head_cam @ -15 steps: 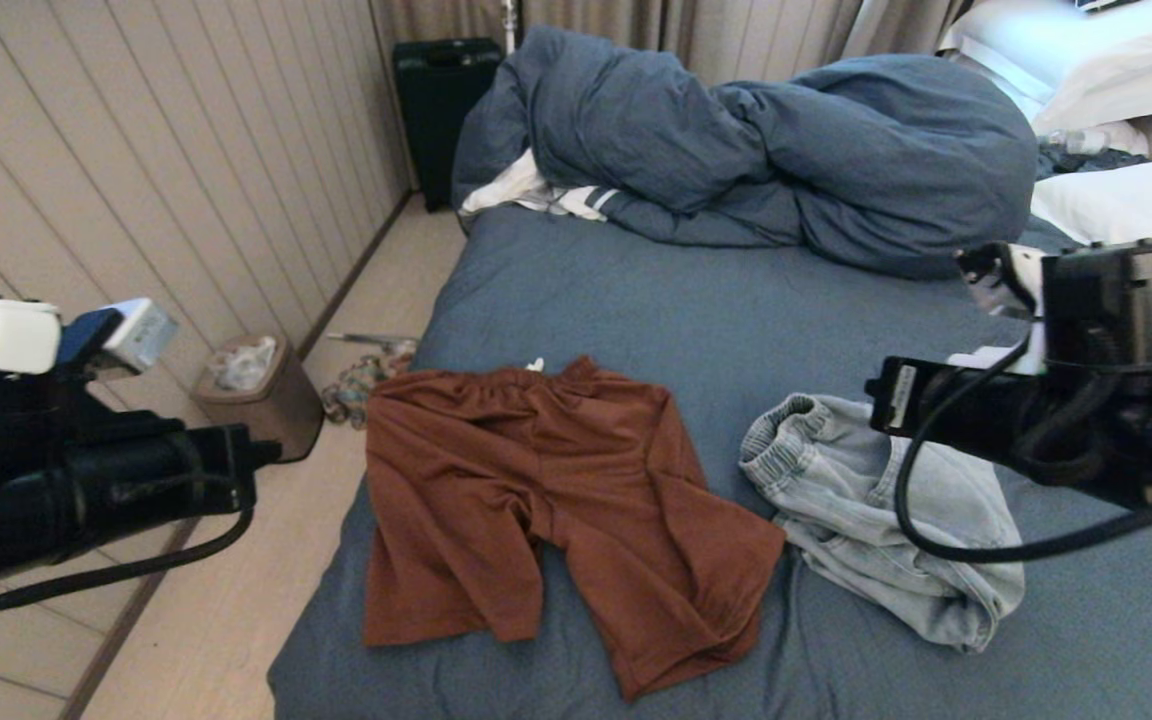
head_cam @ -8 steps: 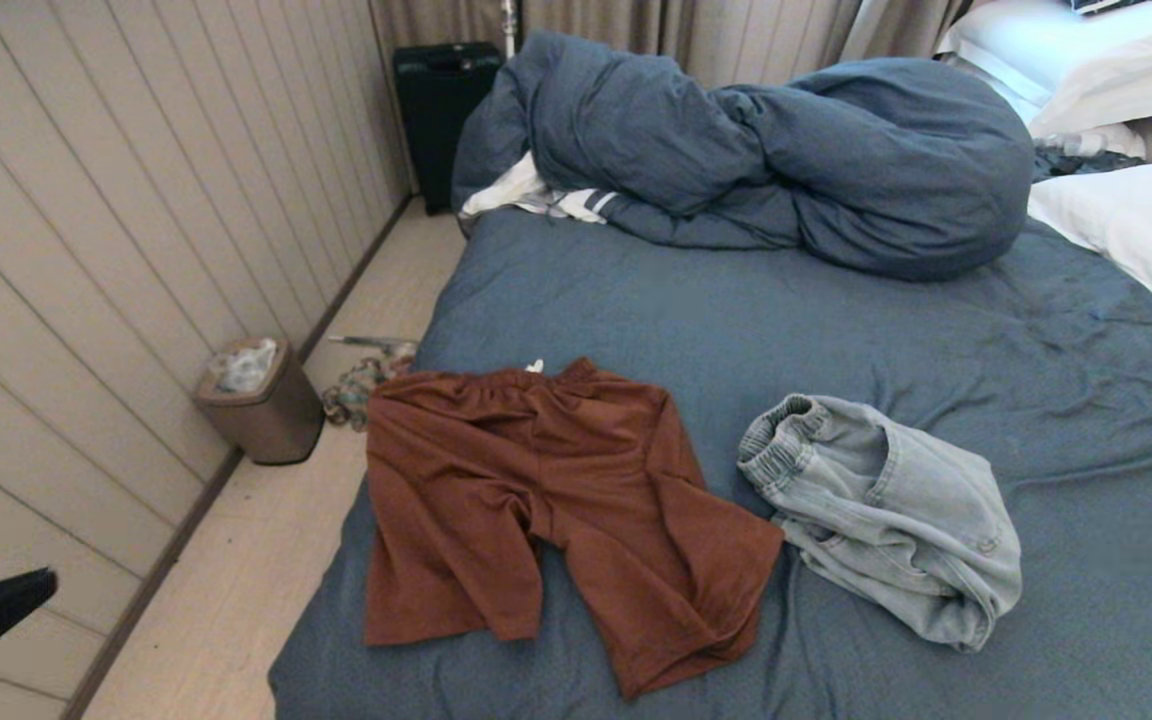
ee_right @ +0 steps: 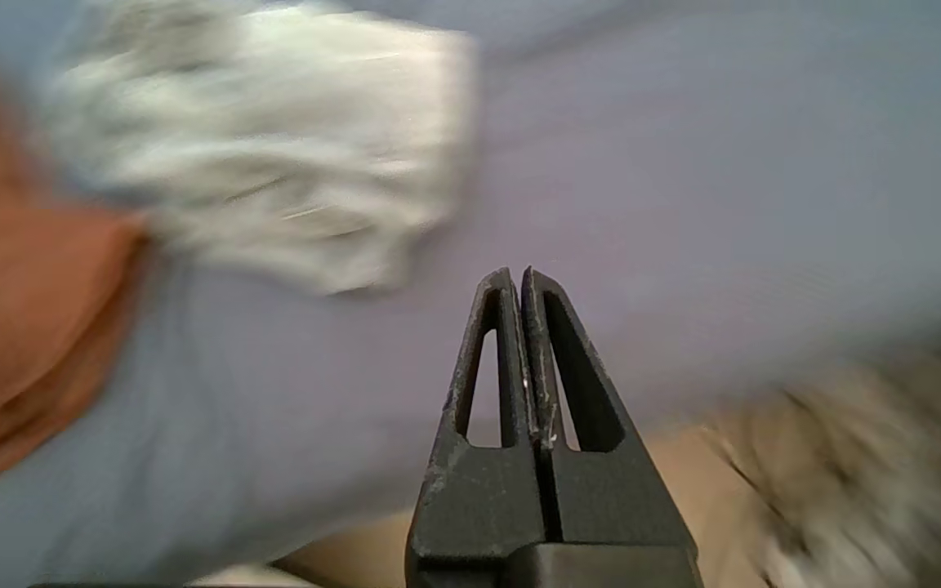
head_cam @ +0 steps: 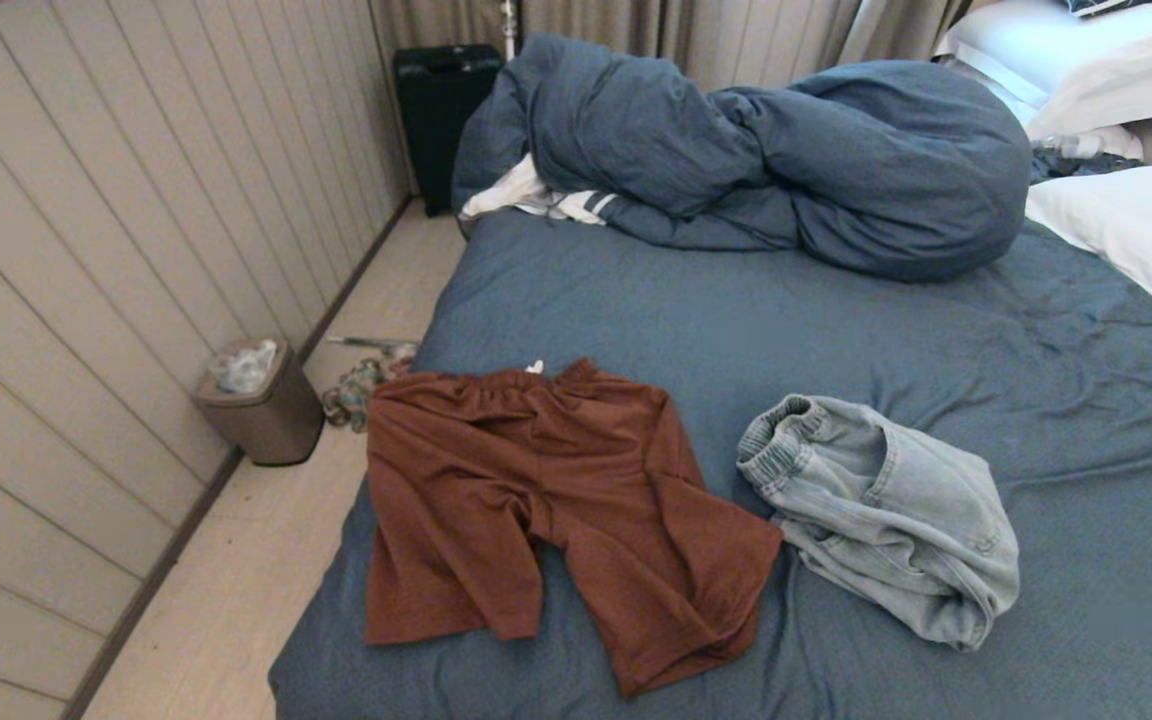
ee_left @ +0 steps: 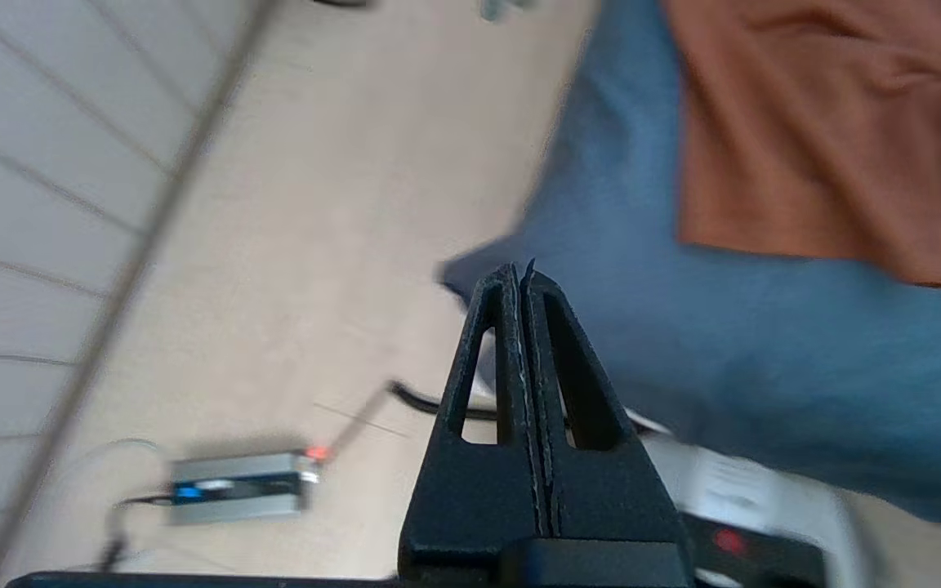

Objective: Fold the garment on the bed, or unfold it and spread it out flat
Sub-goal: Unford the blue shorts

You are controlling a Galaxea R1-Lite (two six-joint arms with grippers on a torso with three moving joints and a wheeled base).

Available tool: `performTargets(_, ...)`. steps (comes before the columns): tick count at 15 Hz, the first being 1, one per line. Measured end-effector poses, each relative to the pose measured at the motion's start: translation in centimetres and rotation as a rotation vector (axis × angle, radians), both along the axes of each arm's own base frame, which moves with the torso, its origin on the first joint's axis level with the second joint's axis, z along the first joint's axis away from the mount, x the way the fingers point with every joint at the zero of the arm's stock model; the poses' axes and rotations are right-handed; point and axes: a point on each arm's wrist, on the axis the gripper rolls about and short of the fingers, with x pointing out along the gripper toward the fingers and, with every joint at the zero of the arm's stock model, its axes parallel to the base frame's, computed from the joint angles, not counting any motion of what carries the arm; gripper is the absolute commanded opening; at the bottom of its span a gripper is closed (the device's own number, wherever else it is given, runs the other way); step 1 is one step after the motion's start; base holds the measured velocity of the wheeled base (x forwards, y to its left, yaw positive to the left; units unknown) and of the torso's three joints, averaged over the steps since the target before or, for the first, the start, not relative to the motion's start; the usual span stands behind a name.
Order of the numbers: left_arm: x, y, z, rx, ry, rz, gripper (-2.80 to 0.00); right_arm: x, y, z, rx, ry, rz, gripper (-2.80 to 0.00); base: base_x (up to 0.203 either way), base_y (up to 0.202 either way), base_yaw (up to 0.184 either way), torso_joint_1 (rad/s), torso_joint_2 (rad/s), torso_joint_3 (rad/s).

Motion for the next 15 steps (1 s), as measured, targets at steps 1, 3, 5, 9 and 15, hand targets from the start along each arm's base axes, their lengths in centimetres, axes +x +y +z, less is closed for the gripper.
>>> performTargets(1,-0.5,0.0,-0.6,0.034,-0.015,0.018,-2.80,0.2,0.1,-1.2,-0.021,-0.023,0.071,-2.80,0.000,0.000,0.000,0.000,0.00,0.000)
performTargets(3,-1.2,-0.2,-2.5,0.107,-0.030,0.013,-2.80,0.3,0.3,-3.0,-0.054,-0.085,0.179,-2.80,0.000,0.000,0.000,0.000,0.00,0.000)
performTargets(5,-1.4,-0.4,-4.0,0.123,-0.090,-0.053,-2.80,-0.1,0.5,-4.6,-0.062,-0.132,0.275,-2.80,0.000,0.000,0.000,0.000,0.00,0.000)
performTargets(9,-2.2,-0.8,-5.6,0.130,-0.233,-0.192,-2.80,-0.6,0.7,-6.6,-0.074,-0.152,0.364,-2.80,0.000,0.000,0.000,0.000,0.00,0.000)
performTargets(15,-2.3,-0.8,-6.1,0.142,-0.306,-0.198,-2.80,-0.7,0.7,-7.0,-0.103,-0.158,0.382,-2.80,0.000,0.000,0.000,0.000,0.00,0.000)
